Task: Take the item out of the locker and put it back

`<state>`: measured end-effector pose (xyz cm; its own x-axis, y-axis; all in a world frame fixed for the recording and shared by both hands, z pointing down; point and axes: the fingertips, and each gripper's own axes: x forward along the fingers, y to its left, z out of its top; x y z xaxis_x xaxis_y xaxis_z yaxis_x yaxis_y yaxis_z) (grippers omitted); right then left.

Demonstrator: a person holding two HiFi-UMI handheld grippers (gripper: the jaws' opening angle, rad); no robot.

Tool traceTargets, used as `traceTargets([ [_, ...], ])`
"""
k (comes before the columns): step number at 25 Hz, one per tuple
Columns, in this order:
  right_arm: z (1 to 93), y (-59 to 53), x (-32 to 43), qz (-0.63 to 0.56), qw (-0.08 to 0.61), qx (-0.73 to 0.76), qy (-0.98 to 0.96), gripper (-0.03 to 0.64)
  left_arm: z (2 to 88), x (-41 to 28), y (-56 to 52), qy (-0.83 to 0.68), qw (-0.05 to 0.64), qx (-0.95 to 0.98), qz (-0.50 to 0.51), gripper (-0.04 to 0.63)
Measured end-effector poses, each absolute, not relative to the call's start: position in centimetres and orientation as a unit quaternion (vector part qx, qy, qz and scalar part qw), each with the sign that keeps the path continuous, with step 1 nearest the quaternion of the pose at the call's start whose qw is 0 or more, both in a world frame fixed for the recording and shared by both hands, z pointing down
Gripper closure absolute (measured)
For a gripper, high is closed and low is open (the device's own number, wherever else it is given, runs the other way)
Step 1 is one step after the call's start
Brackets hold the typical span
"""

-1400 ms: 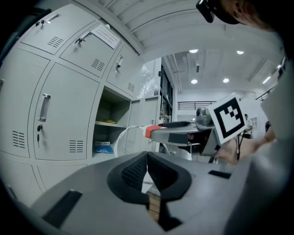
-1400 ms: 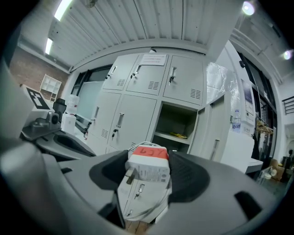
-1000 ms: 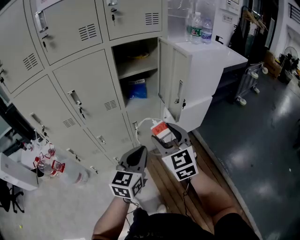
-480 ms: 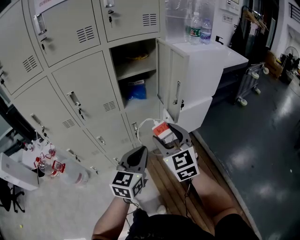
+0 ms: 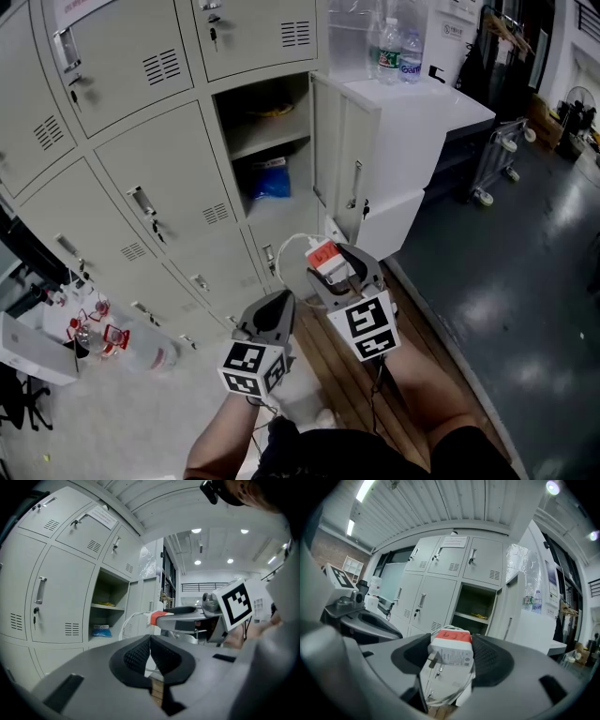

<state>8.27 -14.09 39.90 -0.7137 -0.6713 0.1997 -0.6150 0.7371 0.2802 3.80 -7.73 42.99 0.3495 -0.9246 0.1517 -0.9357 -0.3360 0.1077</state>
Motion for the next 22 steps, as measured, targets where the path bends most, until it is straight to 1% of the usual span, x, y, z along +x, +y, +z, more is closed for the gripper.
traceTargets([
  [10,39.1,-15.8,5.3,-0.104,0.146,0.360,-0.916,0.343,42.2,1.0,-9.0,-0.560,0.081,0.824,0.031,0.589],
  [22,35.7,-20.3,-0.5,-0.102,0.120,0.403,-0.902,0.343,40.6,-5.5,-11.4,-0.535,0.065,0.842,0.032,0.589],
])
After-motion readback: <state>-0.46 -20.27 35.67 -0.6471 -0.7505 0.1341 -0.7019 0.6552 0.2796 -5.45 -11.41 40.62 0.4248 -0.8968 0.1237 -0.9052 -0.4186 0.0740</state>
